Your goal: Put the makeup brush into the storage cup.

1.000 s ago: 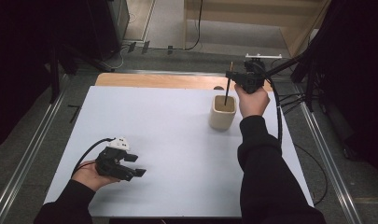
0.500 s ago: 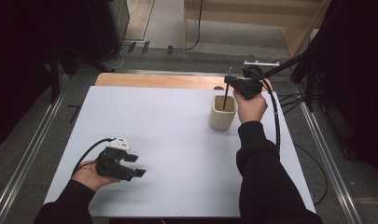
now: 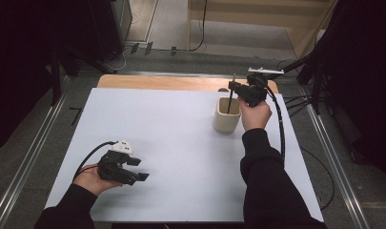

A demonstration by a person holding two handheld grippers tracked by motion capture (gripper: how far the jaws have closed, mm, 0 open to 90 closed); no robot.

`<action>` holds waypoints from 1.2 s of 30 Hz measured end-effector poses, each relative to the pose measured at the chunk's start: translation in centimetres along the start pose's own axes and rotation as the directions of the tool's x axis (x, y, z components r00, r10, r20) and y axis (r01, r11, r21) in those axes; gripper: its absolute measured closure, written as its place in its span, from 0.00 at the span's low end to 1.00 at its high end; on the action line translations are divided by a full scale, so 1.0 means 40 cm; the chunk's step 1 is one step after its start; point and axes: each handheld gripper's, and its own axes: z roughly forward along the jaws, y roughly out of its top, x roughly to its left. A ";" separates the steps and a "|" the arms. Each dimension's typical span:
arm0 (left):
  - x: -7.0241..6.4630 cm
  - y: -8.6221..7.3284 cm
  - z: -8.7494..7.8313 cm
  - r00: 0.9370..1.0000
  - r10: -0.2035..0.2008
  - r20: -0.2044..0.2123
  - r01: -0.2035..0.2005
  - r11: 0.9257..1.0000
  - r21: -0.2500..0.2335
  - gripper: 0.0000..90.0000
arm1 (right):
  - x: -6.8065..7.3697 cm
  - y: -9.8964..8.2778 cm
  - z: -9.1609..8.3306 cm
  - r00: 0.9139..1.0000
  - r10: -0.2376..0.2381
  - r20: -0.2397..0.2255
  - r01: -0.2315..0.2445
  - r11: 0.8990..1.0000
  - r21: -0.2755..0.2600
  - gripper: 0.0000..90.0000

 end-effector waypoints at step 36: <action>0.000 0.000 0.000 1.000 -0.001 -0.001 0.001 1.000 0.001 0.38 | -0.016 -0.042 0.005 1.000 0.007 -0.005 -0.006 0.999 0.032 0.92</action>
